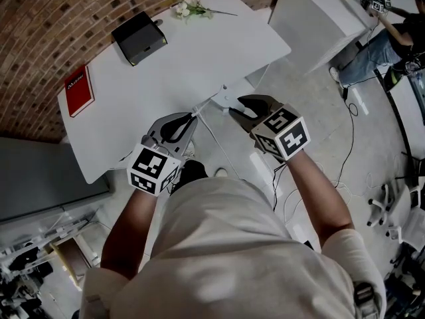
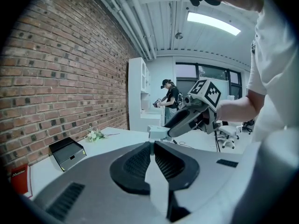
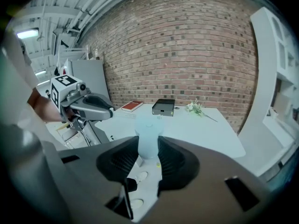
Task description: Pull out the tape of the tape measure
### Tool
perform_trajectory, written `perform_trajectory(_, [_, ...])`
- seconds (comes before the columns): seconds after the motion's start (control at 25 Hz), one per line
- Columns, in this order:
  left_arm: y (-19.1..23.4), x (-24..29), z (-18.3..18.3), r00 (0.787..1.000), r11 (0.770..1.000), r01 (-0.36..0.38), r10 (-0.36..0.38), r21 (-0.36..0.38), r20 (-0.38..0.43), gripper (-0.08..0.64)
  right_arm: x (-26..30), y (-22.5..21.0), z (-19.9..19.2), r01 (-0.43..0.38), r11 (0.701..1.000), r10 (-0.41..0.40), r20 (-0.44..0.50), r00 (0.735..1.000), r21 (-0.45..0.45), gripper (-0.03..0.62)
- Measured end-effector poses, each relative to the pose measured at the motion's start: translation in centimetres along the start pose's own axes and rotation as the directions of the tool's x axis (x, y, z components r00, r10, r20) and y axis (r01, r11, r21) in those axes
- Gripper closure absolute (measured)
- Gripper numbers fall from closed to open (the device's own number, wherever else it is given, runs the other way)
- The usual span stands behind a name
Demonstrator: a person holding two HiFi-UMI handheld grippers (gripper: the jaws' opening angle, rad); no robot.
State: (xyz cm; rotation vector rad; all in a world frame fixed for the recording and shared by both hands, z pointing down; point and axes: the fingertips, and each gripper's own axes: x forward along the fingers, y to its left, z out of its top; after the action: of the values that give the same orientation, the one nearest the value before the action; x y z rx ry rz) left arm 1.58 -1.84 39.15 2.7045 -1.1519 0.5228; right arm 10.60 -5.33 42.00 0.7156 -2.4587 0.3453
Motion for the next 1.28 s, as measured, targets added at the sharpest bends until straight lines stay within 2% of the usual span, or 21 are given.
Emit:
perform_trajectory(0.52, [0.1, -1.2, -0.7, 1.0, 1.0, 0.006, -0.006, -0.015, -0.006, 0.532, 0.4, -0.5, -0.2, 0.011, 1.0, -0.011, -0.012, 1.0, 0.011, 0.459])
perform_trajectory(0.68, [0.3, -1.6, -1.0, 1.0, 1.0, 0.001, -0.001, -0.023, -0.008, 0.532, 0.4, -1.3, -0.4, 0.018, 0.999, -0.018, -0.007, 1.0, 0.043, 0.46])
perform_trajectory(1.28, [0.9, -2.5, -1.4, 1.0, 0.999, 0.0, -0.001, -0.041, -0.012, 0.532, 1.0, -1.9, 0.0, 0.035, 0.999, -0.035, -0.014, 0.999, 0.032, 0.46])
